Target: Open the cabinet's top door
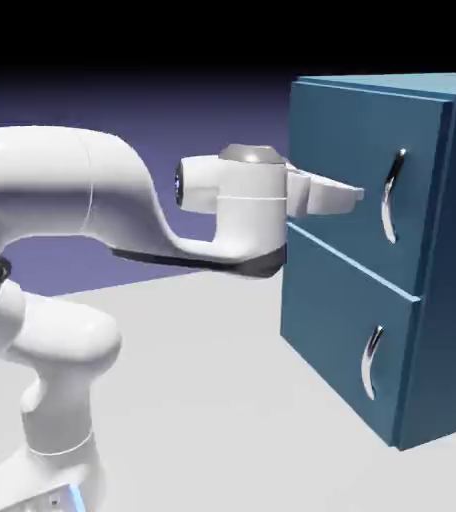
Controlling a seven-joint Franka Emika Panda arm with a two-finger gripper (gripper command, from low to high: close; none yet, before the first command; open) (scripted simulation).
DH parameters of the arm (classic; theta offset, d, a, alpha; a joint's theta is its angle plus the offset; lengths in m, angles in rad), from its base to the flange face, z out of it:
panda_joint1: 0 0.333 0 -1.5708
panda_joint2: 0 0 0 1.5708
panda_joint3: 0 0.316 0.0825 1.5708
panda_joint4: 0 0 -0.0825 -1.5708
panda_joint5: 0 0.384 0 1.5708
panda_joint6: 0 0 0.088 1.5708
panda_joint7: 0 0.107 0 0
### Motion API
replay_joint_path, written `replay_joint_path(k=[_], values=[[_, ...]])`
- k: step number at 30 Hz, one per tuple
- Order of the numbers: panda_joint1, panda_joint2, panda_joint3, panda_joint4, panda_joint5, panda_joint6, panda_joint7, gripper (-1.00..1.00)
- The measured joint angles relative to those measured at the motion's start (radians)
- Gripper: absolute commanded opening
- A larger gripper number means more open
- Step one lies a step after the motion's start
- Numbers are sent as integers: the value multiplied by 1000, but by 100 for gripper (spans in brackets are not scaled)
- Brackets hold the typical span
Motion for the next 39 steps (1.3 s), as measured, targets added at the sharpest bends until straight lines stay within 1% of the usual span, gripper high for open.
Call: replay_joint_path(k=[8, 9, 14, 15, 17, 29, 39], values=[[111, -42, -122, 50, -331, -24, 247, 0], [111, -42, -122, 50, -331, -24, 247, 0], [292, 22, -239, 185, -355, -44, 265, 0], [295, 23, -241, 187, -355, -44, 265, -100], [295, 23, -241, 187, -355, -44, 265, -100], [-140, 43, 136, -124, -114, -229, 265, -100], [-471, -9, 498, -305, 145, -300, 260, -100]])
